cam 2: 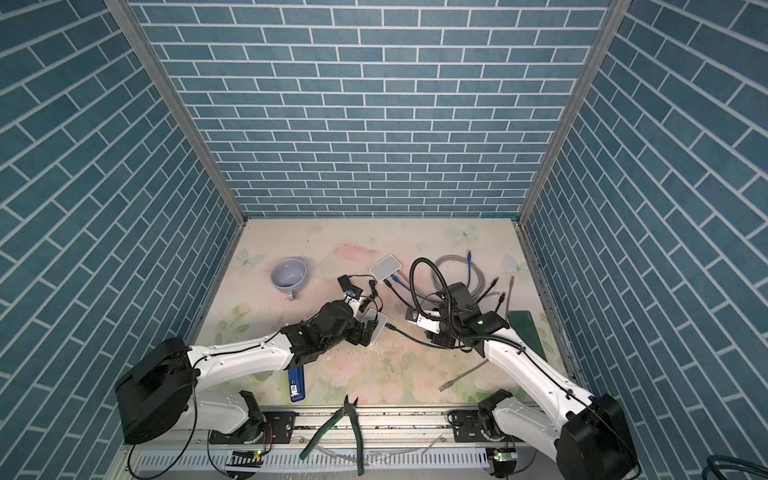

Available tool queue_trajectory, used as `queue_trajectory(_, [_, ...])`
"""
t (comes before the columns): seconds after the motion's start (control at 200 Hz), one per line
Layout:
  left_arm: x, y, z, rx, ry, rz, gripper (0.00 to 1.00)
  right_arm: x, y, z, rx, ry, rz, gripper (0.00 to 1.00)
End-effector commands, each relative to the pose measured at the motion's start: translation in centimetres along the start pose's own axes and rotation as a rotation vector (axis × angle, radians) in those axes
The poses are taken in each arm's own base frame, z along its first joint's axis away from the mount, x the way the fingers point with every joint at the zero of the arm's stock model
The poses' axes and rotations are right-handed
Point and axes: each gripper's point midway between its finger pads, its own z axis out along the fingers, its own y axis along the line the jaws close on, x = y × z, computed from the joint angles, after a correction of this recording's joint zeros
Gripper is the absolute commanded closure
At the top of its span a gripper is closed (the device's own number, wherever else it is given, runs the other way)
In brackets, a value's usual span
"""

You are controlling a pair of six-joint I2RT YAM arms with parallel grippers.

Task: Insert the plug into the switch port

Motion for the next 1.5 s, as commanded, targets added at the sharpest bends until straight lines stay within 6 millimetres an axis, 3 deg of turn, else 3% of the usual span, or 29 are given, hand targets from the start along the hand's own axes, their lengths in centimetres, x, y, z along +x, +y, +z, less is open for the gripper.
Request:
queue_trajectory(0.0, [0.4,0.9,0.3,-0.032,-0.021,-0.005,0.00,1.9,2.4,-1.3,-0.110,0.084,-0.097,0.58])
queue_trajectory(0.235, [1.2,0.9,-0.2,0.020,-0.119,-0.026,0.00,6.0,7.1,-1.6,-0.325,0.237,-0.118,0.62])
queue_trajectory(0.38, [1.9,1.0,0.0,0.014,-0.093,0.002,0.00,8.9,8.8,-1.2,-0.374,0.315,-0.159,0.65])
queue_trajectory(0.51, [2.3,1.3,0.0,0.015,-0.111,-0.002,0.00,10.0,10.1,-0.9,-0.398,0.320,-0.175,0.65])
queue_trajectory(0.9, [2.3,1.3,-0.1,0.015,-0.118,0.018,0.00,11.4,11.8,-0.9,-0.428,0.321,-0.237,0.65])
queue_trajectory(1.495, [2.8,1.4,0.1,0.010,-0.112,0.025,0.01,11.6,11.2,0.8,-0.378,0.300,-0.275,0.72])
